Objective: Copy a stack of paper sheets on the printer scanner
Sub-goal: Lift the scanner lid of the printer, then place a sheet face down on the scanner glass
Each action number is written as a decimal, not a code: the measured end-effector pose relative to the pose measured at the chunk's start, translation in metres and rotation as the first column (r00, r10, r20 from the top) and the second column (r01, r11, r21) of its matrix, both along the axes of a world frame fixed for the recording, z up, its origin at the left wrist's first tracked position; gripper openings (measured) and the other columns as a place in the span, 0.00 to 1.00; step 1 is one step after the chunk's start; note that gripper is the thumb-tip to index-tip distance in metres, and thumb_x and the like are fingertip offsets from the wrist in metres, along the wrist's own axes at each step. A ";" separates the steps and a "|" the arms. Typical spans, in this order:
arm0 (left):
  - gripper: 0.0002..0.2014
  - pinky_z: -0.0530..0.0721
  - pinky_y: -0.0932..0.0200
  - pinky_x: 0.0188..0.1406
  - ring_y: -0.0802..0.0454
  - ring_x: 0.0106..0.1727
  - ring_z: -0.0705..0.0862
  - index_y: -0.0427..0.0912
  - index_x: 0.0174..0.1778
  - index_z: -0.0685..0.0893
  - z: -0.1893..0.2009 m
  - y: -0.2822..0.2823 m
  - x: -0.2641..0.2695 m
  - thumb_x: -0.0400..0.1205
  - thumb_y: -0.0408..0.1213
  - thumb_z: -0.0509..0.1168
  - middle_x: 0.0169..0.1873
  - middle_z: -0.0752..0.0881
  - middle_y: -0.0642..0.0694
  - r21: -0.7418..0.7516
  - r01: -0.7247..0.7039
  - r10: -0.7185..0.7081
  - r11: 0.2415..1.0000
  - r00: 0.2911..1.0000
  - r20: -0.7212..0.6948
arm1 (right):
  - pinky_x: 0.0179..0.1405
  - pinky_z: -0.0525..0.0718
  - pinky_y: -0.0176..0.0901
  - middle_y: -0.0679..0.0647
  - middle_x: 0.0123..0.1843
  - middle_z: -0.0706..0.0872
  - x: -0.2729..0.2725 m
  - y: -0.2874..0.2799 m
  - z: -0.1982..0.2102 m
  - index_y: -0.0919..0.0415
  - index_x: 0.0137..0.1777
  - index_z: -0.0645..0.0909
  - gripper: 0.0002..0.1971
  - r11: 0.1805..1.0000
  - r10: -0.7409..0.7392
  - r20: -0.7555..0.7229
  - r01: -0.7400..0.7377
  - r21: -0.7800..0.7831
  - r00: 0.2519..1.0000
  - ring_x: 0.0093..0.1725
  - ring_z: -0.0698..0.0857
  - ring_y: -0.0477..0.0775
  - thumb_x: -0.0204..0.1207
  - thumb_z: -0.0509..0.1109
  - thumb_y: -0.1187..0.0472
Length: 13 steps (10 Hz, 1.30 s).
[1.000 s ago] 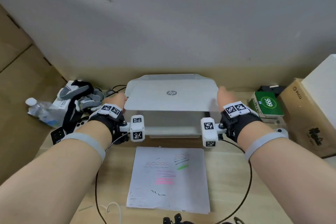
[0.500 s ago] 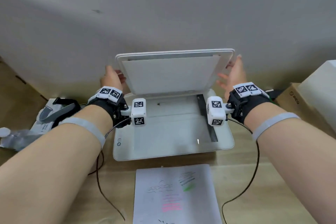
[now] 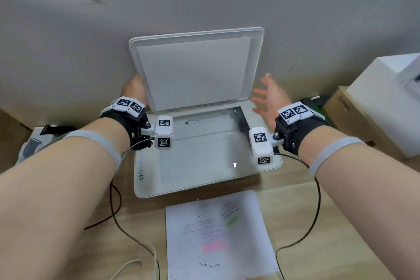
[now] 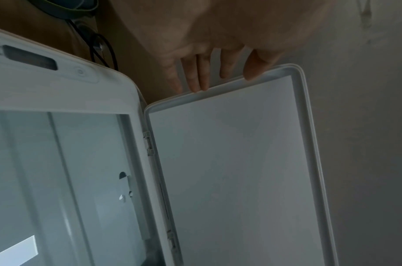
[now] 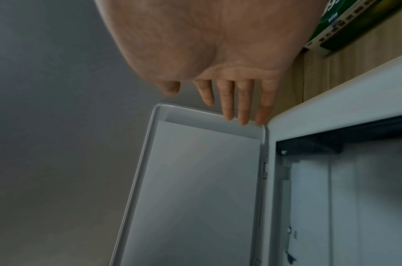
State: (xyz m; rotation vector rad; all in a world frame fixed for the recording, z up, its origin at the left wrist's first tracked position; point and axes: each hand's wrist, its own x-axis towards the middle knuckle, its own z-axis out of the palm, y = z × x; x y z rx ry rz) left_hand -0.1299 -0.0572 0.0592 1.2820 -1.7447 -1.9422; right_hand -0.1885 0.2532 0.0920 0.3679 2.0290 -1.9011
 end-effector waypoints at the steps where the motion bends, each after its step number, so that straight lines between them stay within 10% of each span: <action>1: 0.09 0.82 0.52 0.52 0.46 0.47 0.78 0.53 0.36 0.71 0.018 0.024 0.028 0.83 0.41 0.56 0.35 0.74 0.53 0.011 0.020 -0.019 1.000 0.999 -0.031 | 0.65 0.82 0.60 0.56 0.69 0.81 0.022 0.009 0.003 0.53 0.79 0.68 0.25 0.997 0.060 0.036 -0.062 0.051 0.998 0.64 0.83 0.57 0.87 0.53 0.43; 2: 0.07 0.78 0.58 0.39 0.46 0.51 0.77 0.49 0.48 0.81 0.011 0.038 0.056 0.84 0.42 0.57 0.37 0.78 0.51 -0.085 0.058 -0.060 0.995 0.998 -0.017 | 0.58 0.85 0.58 0.57 0.65 0.83 0.048 0.023 0.000 0.54 0.76 0.71 0.24 0.979 0.192 0.085 -0.198 0.056 0.978 0.63 0.84 0.58 0.86 0.55 0.41; 3: 0.12 0.82 0.53 0.50 0.44 0.50 0.83 0.43 0.52 0.89 0.006 0.070 0.103 0.80 0.41 0.63 0.43 0.87 0.45 -0.203 0.079 -0.080 0.976 0.997 0.002 | 0.54 0.86 0.57 0.58 0.62 0.85 0.076 0.040 -0.009 0.54 0.70 0.76 0.23 0.941 0.322 0.100 -0.330 0.075 0.941 0.62 0.85 0.60 0.85 0.56 0.39; 5: 0.08 0.83 0.58 0.39 0.49 0.34 0.83 0.37 0.37 0.83 -0.006 0.128 0.186 0.82 0.31 0.63 0.33 0.83 0.43 -0.015 0.091 -0.091 0.996 0.996 0.020 | 0.56 0.84 0.55 0.59 0.52 0.90 0.130 0.072 -0.047 0.61 0.61 0.84 0.23 0.843 0.474 0.286 -0.523 0.126 0.833 0.51 0.89 0.61 0.84 0.60 0.42; 7: 0.15 0.84 0.47 0.55 0.42 0.50 0.87 0.31 0.62 0.84 -0.094 0.132 0.242 0.82 0.36 0.66 0.51 0.89 0.38 0.048 0.311 -0.303 0.949 0.863 0.403 | 0.33 0.75 0.41 0.56 0.68 0.82 0.178 0.083 -0.110 0.63 0.72 0.77 0.21 0.653 0.476 0.452 -0.647 0.393 0.755 0.58 0.81 0.55 0.85 0.63 0.51; 9: 0.23 0.82 0.55 0.43 0.41 0.50 0.83 0.34 0.73 0.76 -0.172 0.125 0.253 0.82 0.36 0.66 0.64 0.83 0.34 -0.144 0.554 -0.345 0.820 0.679 0.648 | 0.68 0.78 0.53 0.61 0.67 0.82 0.182 0.085 -0.186 0.63 0.70 0.77 0.24 0.419 0.475 0.410 -0.609 0.673 0.779 0.65 0.81 0.63 0.83 0.60 0.46; 10: 0.15 0.72 0.63 0.28 0.43 0.34 0.78 0.39 0.62 0.78 -0.194 0.110 0.237 0.80 0.35 0.65 0.41 0.83 0.38 -0.181 0.536 -0.326 0.824 0.711 0.623 | 0.67 0.79 0.55 0.61 0.61 0.85 0.178 0.086 -0.213 0.63 0.63 0.80 0.22 0.423 0.468 0.332 -0.537 0.729 0.819 0.60 0.84 0.64 0.80 0.62 0.46; 12: 0.26 0.85 0.49 0.55 0.35 0.59 0.87 0.30 0.63 0.81 -0.223 0.120 0.241 0.76 0.45 0.73 0.57 0.86 0.33 -0.392 0.452 -0.223 0.801 0.834 0.505 | 0.61 0.83 0.53 0.58 0.35 0.81 0.185 0.095 -0.232 0.58 0.35 0.76 0.17 0.491 0.434 0.155 -0.378 0.785 0.887 0.47 0.84 0.62 0.77 0.66 0.46; 13: 0.24 0.88 0.45 0.57 0.37 0.57 0.88 0.28 0.61 0.82 -0.236 0.123 0.258 0.76 0.41 0.74 0.57 0.87 0.33 -0.459 0.438 -0.211 0.773 0.860 0.465 | 0.62 0.84 0.56 0.56 0.40 0.81 0.199 0.109 -0.254 0.55 0.37 0.76 0.12 0.555 0.452 0.078 -0.349 0.755 0.889 0.51 0.84 0.61 0.68 0.72 0.49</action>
